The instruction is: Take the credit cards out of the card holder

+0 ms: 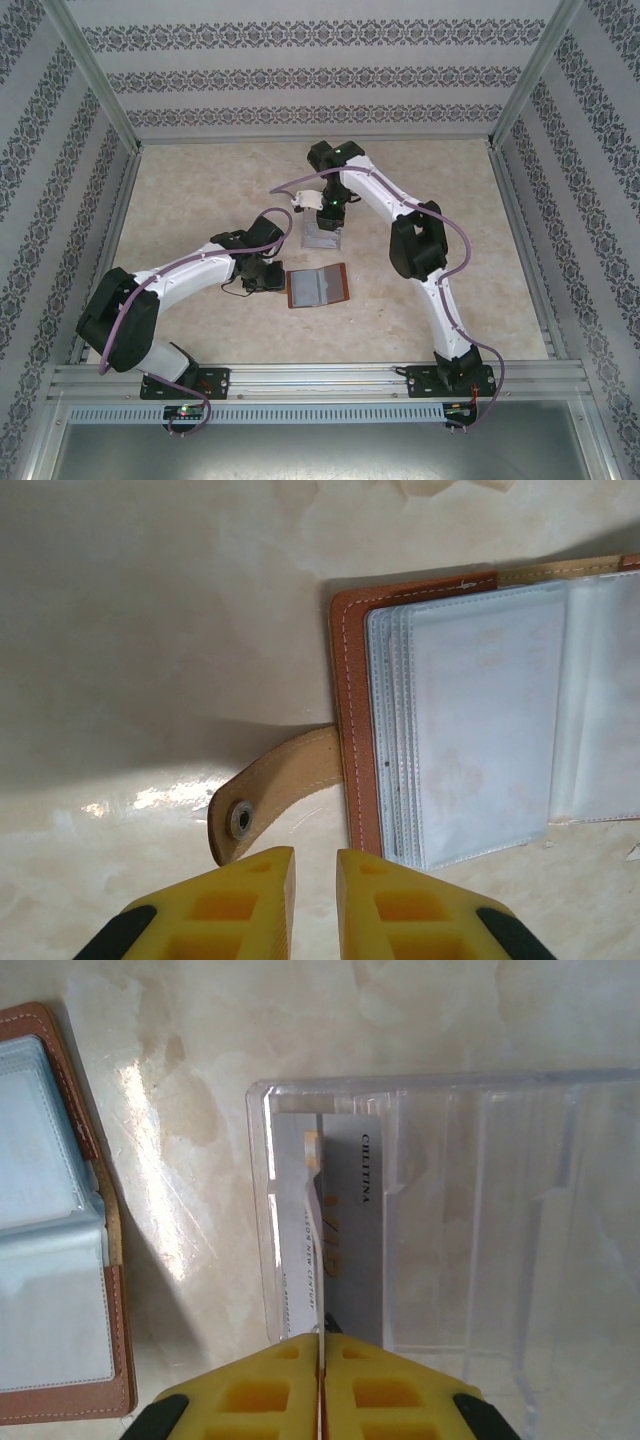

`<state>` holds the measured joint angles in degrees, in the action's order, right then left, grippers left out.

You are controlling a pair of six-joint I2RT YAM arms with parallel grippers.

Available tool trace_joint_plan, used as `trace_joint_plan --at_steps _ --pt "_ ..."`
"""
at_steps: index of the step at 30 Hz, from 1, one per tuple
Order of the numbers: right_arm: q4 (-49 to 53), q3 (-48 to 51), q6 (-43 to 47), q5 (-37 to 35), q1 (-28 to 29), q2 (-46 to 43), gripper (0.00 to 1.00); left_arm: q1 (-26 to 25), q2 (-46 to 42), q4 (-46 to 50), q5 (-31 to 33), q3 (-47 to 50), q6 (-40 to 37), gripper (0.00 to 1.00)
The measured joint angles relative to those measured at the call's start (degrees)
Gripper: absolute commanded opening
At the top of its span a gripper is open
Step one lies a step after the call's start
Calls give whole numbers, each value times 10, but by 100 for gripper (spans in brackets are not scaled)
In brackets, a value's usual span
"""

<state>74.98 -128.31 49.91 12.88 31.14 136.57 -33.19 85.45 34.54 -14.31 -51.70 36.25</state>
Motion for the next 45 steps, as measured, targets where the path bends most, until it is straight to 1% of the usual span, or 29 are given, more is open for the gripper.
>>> trace_joint_plan --at_steps 4,12,14,18,23,27,33,39,45 --pt "0 -2 -6 -3 3 9 20 0 0 0 0 0 2 18" --pt "-8 -5 -24 -28 5 3 21 2 0 0 -4 0 2 18" --pt "-23 8 -36 -35 5 -10 21 3 0 0 -5 -1 2 18" --pt "-59 56 -71 -40 6 -59 15 3 0 -1 -9 -1 2 18" --pt "-128 132 -171 -30 14 -126 9 3 0 -3 -24 -6 4 18" --pt "-209 237 -282 -30 26 -191 7 3 2 -7 -37 -18 6 18" --pt "-297 362 -439 -30 39 -255 5 3 17 -14 -53 -23 6 15" --pt "-349 463 -582 -21 50 -310 5 3 42 -15 -59 -24 6 14" --pt "-369 526 -699 25 55 -337 6 3 53 -17 -67 -28 2 13"
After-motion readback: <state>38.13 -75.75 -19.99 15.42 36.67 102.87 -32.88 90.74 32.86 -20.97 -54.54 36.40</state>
